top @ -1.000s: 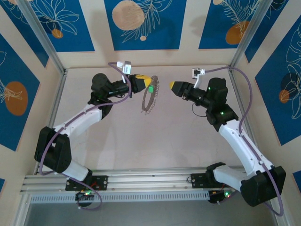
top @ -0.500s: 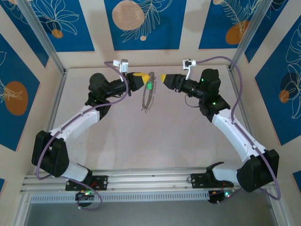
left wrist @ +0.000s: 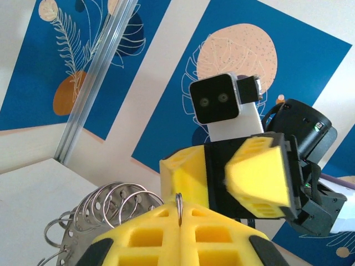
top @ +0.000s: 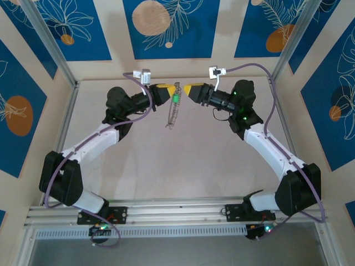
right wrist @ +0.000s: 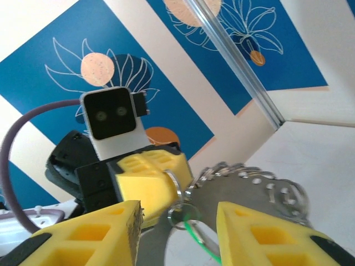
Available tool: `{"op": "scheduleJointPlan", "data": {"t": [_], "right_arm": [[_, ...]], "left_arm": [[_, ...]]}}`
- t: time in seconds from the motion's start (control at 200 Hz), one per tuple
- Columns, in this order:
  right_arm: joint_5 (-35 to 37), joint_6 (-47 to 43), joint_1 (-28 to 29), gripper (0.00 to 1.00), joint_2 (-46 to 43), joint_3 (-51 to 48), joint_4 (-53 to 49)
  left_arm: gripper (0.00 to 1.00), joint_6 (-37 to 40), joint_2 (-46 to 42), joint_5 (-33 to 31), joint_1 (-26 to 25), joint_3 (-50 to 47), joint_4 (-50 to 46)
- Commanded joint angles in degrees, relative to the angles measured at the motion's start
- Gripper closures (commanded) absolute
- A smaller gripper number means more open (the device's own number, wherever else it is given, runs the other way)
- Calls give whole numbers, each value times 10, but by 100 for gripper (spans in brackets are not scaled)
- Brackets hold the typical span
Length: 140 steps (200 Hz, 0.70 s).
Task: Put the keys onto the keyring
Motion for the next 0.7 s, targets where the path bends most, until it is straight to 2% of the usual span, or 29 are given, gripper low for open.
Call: {"op": "scheduleJointPlan", "data": {"t": [0.0,0.31,0.695], "right_arm": [[1,3,10,58,9,-4,22],[9,1,22,57,30,5,26],[7,11,25,61,43,14,56]], "left_arm": [[100,-23,7,-2,0,5,58],[100,-43,10,13,0,7,72],[100,-56,21,33,0,11,85]]}}
